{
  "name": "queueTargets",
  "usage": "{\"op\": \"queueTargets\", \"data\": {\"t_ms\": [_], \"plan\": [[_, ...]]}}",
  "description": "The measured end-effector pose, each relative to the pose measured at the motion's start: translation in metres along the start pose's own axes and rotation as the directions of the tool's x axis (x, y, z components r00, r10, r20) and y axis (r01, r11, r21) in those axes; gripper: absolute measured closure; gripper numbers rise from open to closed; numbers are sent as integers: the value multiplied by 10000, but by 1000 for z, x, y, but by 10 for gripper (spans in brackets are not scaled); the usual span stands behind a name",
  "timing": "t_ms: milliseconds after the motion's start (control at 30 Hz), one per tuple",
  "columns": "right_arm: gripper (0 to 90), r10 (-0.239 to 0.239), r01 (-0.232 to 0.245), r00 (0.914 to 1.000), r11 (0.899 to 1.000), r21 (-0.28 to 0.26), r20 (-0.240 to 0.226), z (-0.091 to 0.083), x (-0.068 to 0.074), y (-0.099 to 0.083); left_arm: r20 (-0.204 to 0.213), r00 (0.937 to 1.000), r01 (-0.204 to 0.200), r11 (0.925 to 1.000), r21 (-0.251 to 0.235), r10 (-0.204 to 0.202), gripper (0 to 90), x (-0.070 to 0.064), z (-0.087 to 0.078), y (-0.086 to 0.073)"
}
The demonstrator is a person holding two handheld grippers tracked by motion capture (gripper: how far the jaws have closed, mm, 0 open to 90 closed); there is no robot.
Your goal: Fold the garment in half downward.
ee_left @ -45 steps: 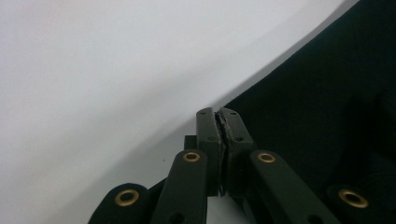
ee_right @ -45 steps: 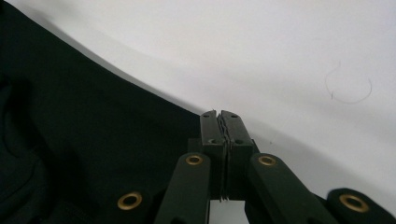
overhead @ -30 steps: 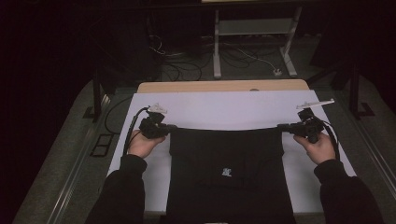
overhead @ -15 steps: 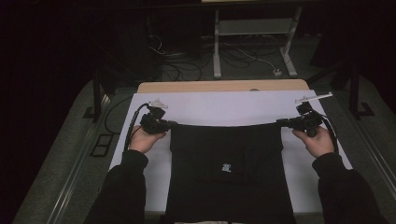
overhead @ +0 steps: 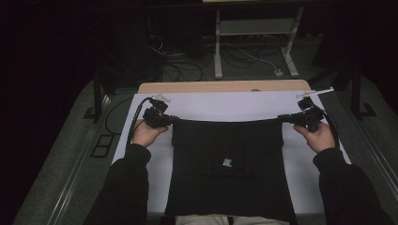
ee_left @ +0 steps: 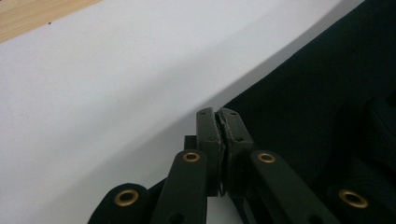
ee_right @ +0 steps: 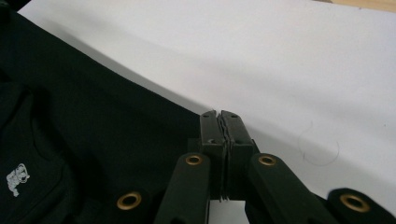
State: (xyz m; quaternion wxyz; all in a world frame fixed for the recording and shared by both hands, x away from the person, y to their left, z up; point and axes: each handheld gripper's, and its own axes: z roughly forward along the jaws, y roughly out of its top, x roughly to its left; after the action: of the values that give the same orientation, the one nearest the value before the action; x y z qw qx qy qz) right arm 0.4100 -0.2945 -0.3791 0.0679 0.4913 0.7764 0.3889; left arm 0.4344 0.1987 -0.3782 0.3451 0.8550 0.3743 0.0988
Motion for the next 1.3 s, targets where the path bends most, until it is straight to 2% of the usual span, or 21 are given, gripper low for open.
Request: {"op": "queueTargets", "data": {"t_ms": [367, 567, 767, 967, 1200, 1300], "plan": [[875, -156, 157, 9998, 9998, -101, 79, 7, -1, 18, -263, 9994, 216, 9997, -96, -219, 865, 11, -3, 6], [874, -326, 328, 9992, 9994, -110, 232, 9, -1, 30, -424, 9985, 346, 9993, -134, -351, 865, 15, -2, 10], [875, -272, 276, 9986, 9996, -68, 450, 11, -4, 39, -436, 9978, 483, 9984, -283, -495, 866, 18, -2, 18], [875, -170, 176, 9980, 9998, -91, 606, 11, -8, 48, -623, 9978, 197, 9997, -149, -206, 865, 19, -1, 29], [874, -80, 93, 9974, 9998, -168, 723, 12, -11, 55, -800, 9968, 49, 9998, -197, -65, 865, 21, 0, 40], [875, -106, 122, 9970, 9997, -204, 762, 14, -13, 58, -907, 9957, 140, 9994, -302, -167, 865, 22, 1, 41]]}}
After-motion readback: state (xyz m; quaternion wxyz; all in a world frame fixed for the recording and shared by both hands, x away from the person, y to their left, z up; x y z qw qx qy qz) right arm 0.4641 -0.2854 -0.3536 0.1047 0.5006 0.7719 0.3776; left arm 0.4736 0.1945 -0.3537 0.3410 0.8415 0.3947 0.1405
